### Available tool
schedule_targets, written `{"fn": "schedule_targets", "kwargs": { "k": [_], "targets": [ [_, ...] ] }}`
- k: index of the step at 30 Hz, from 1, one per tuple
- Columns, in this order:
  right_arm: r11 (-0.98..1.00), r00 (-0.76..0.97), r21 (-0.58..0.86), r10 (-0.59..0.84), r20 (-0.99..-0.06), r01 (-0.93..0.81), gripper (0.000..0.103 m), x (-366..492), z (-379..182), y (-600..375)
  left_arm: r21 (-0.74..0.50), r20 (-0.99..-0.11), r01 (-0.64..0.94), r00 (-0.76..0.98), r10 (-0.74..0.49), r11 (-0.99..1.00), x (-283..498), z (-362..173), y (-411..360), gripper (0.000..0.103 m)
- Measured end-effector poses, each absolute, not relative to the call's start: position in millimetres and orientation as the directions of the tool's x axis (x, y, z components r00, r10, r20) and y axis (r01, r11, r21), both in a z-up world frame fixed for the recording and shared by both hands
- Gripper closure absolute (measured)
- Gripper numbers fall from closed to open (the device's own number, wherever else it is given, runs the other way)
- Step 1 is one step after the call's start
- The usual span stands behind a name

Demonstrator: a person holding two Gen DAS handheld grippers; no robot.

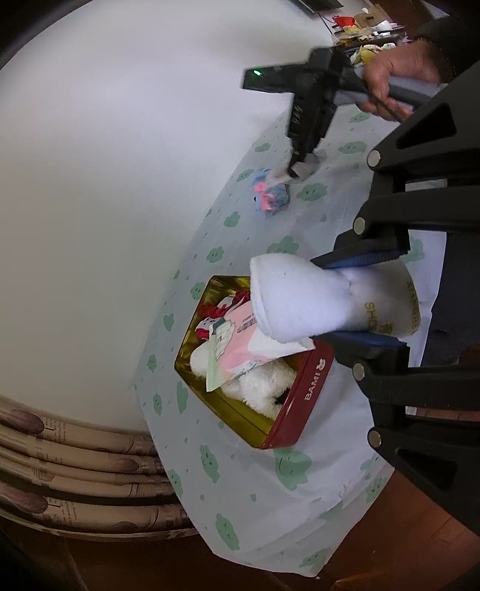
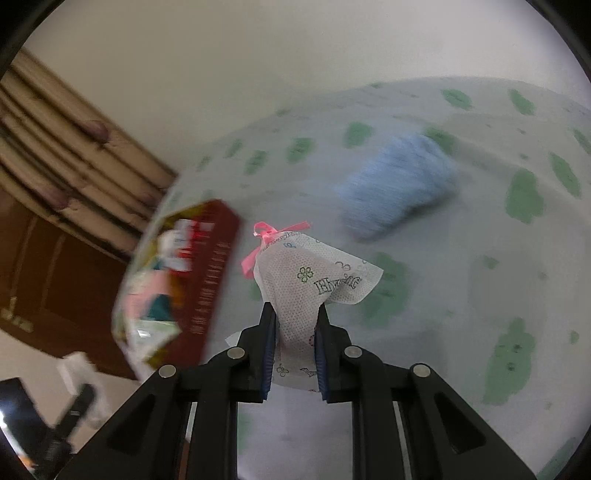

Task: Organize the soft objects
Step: 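Carry the tissue packet with the right gripper toward the tin box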

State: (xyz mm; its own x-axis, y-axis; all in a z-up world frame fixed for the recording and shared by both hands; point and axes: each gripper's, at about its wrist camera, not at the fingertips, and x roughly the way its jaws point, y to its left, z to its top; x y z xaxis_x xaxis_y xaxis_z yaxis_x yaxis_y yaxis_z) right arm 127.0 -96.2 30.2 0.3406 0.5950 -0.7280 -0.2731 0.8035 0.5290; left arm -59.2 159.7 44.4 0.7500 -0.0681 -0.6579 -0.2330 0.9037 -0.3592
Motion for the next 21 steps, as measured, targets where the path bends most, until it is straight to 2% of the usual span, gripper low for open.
{"fn": "schedule_targets", "kwargs": {
  "k": [10,21],
  "targets": [
    [0.705,0.263,0.557,0.694,-0.671,-0.439,0.086,135,68,12,-0.354,-0.650,-0.289,0.760,-0.012,0.889,-64,45,186,0.073],
    [0.681,0.229,0.571,0.711,-0.664,-0.459,0.086,145,65,47,-0.349,-0.659,-0.314,0.752,0.007,0.883,-63,41,198,0.073]
  ]
}}
